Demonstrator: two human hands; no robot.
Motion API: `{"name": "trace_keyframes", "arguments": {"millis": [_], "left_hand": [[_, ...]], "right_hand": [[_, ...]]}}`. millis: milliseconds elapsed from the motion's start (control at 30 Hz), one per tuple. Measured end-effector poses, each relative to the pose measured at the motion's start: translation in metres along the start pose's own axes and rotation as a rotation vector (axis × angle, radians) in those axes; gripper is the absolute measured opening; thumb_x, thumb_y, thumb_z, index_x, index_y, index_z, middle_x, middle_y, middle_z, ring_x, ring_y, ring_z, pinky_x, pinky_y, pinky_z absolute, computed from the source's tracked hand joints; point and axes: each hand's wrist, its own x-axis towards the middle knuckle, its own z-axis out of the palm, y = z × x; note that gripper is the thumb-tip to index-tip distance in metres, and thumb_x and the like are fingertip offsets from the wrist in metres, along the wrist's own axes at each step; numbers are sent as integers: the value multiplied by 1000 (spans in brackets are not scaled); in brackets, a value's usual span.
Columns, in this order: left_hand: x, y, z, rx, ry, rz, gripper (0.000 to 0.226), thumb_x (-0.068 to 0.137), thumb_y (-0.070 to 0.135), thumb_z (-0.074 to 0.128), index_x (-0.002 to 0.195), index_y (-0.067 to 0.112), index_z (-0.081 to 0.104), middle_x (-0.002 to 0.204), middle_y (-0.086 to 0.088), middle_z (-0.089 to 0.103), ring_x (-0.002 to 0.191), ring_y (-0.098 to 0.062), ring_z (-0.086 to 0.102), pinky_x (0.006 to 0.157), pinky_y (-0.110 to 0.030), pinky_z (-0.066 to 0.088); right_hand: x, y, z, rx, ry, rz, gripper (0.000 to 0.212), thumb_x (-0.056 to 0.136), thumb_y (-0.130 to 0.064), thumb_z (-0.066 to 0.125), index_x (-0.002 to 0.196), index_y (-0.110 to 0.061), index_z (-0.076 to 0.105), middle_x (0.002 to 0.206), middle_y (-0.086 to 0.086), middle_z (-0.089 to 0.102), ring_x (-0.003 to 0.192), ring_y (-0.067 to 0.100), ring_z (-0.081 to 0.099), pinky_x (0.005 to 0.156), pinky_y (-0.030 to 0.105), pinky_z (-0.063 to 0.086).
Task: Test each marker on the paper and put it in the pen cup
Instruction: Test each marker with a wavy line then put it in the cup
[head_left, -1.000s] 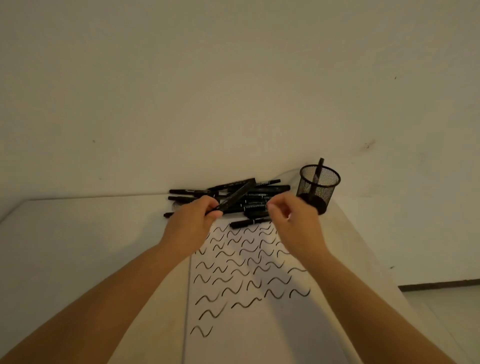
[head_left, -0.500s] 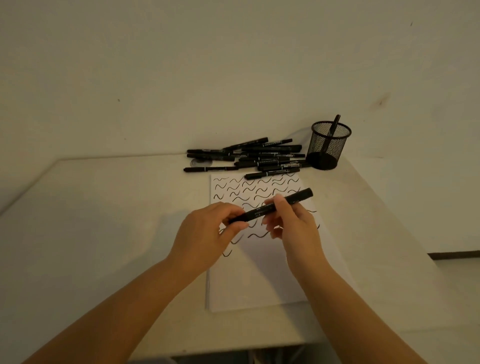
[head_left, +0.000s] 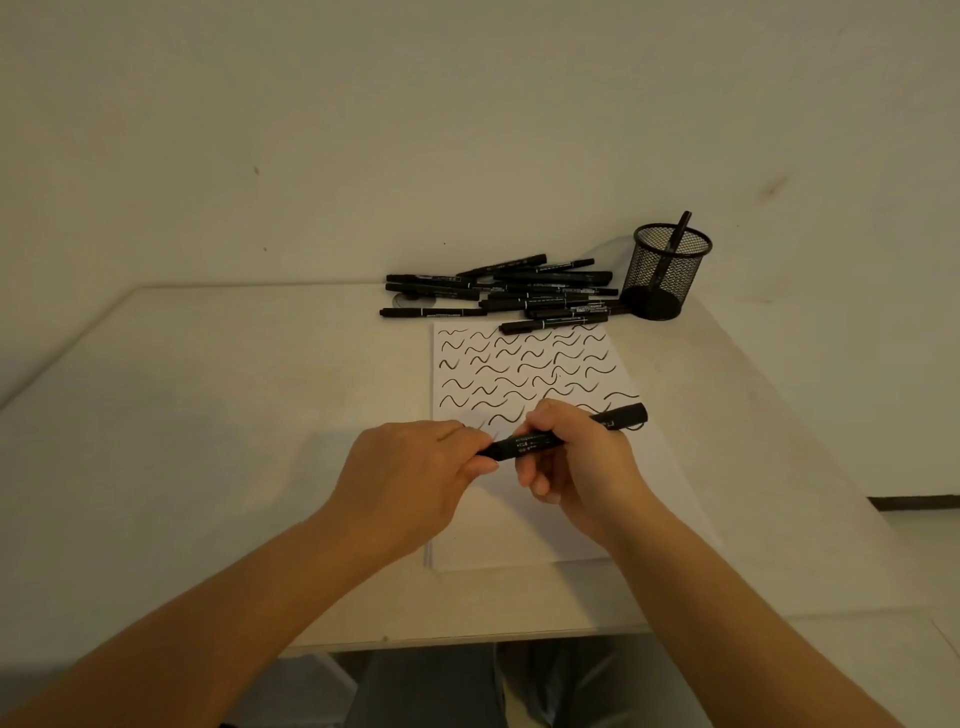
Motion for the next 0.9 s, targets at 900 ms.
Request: {"name": "trace_keyframes", "arguments": {"millis": [900], "left_hand": [[-3, -14, -9, -1479, -977, -378, 25, 92, 25, 37, 77, 18, 57, 56, 16, 48, 45, 1, 37, 46, -9, 32]], "right_hand": [[-5, 2, -7, -204, -415, -361, 20, 63, -20, 54, 52, -3, 54, 44, -6, 52, 36, 9, 41, 37, 14, 31]]}}
